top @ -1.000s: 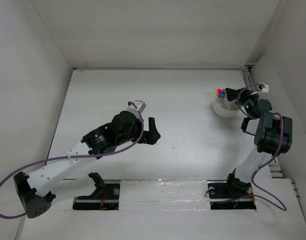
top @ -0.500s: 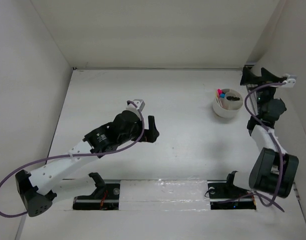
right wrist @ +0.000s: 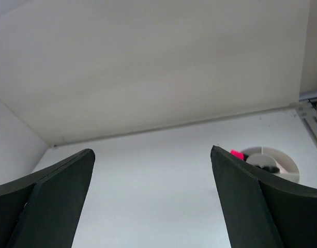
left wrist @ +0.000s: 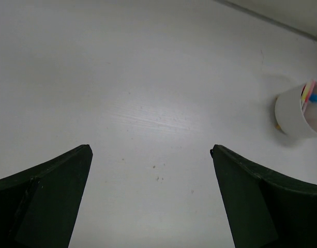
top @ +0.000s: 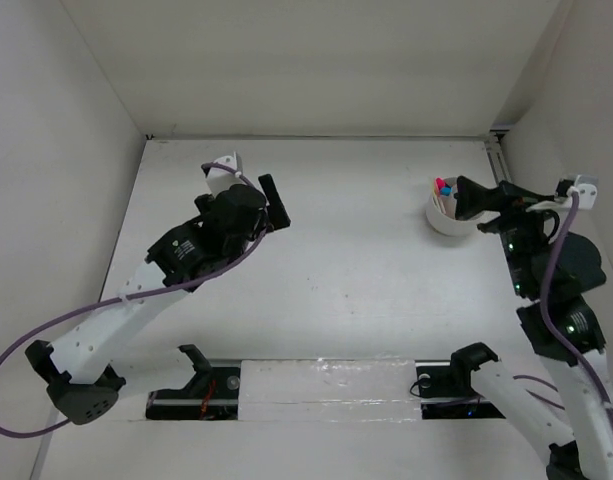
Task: Sort the stationery into containers
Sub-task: Reset both arms
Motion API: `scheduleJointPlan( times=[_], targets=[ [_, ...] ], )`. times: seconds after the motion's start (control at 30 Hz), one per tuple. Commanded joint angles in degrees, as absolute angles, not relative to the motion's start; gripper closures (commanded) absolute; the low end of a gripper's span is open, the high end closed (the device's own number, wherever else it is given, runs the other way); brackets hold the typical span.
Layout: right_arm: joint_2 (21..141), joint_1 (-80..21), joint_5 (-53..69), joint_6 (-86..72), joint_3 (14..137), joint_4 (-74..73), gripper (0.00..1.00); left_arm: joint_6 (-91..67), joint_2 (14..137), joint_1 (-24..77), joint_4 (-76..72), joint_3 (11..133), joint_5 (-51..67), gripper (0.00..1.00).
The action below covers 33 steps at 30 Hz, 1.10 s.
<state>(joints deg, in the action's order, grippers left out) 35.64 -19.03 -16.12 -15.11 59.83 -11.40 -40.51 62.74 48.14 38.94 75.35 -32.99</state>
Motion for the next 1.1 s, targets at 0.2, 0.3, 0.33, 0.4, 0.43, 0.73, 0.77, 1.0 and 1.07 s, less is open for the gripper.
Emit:
scheduleJointPlan(
  times=[0.2,0.3,0.33,0.4,0.43,0.73,0.77,1.0,1.07],
  targets=[
    [29.55,-22.15,-10.21,-14.6,70.38,-48.76,0.0,-39.04,51.08,47.99,44.91,77.54,-45.26,0.0],
    [27.87,-22.15,-6.95,-14.06,74.07,-55.01,0.0,-38.5,44.84,47.99,42.28,74.19,-45.26,0.0],
    [26.3,-22.15,-6.94,-13.45,74.79,-57.37,0.0,-38.5,41.43,47.99,41.58,71.31,-45.26,0.0],
    [24.44,-22.15,-6.94,-12.93,75.58,-58.88,0.0,-38.5,37.81,47.99,39.22,68.13,-44.65,0.0],
    [22.87,-22.15,-6.94,-12.92,76.19,-59.67,0.0,-38.5,36.14,47.99,38.42,65.07,-44.13,0.0],
    [19.95,-24.95,-11.16,-12.3,76.99,-64.33,0.0,-40.08,27.69,47.99,36.04,55.9,-41.57,0.0],
    [20.47,-25.66,-11.86,-12.3,76.99,-64.34,0.0,-40.08,27.69,47.99,36.04,55.9,-41.57,0.0],
    [21.53,-27.6,-12.39,-12.3,76.99,-63.11,0.0,-40.61,31.11,47.99,36.65,55.9,-43.41,0.0],
    [21.53,-28.21,-12.39,-12.3,76.38,-62.5,0.0,-40.61,31.73,47.99,36.65,55.9,-43.94,0.0]
  ],
)
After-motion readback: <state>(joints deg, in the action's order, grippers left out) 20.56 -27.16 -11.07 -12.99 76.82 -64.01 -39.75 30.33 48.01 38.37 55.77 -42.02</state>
